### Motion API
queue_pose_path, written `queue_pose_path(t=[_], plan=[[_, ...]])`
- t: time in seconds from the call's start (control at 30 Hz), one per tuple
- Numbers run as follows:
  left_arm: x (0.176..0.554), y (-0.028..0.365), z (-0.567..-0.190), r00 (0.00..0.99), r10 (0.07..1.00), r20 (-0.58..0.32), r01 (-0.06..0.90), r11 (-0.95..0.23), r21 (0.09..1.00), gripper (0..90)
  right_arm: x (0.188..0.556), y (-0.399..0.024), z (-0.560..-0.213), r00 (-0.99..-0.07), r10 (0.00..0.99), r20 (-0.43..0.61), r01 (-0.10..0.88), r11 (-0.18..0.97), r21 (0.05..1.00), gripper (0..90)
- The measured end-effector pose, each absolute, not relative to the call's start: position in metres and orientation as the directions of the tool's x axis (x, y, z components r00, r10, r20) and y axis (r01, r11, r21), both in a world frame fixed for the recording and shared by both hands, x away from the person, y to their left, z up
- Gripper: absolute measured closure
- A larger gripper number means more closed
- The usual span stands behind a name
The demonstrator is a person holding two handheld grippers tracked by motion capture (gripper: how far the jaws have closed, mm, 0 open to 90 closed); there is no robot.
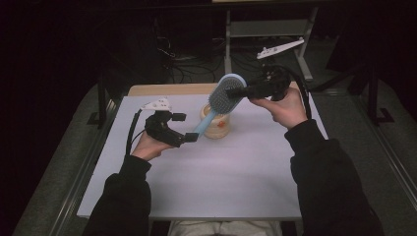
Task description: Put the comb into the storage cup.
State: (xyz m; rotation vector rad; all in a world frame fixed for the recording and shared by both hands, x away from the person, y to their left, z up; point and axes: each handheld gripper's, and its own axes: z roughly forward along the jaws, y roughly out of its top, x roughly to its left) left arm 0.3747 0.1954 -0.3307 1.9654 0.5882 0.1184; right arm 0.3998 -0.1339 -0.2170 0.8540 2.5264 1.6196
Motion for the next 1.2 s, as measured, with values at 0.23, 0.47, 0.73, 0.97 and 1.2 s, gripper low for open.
queue_pose_path(t=[0.23,0.47,0.73,0.97,1.2], plan=[[0.371,0.205,-0.331,0.868,0.476,-0.139,0.319,-0.321,0.892,0.0,0.401,-0.131,-0.202,-0.86,0.456,0.231,0.411,0.349,0.842,56.1],[0.369,0.215,-0.332,0.86,0.491,-0.138,0.32,-0.31,0.895,0.0,0.404,-0.127,-0.194,-0.862,0.466,0.199,0.395,0.373,0.84,56.0],[0.365,0.233,-0.343,0.838,0.528,-0.136,0.328,-0.291,0.899,0.0,0.413,-0.126,-0.189,-0.858,0.48,0.185,0.394,0.382,0.836,55.7],[0.363,0.244,-0.347,0.828,0.543,-0.141,0.325,-0.259,0.91,0.0,0.423,-0.126,-0.181,-0.852,0.492,0.177,0.389,0.369,0.844,55.6],[0.36,0.256,-0.353,0.817,0.558,-0.145,0.324,-0.237,0.916,0.0,0.428,-0.131,-0.177,-0.84,0.521,0.154,0.383,0.366,0.848,55.6]])
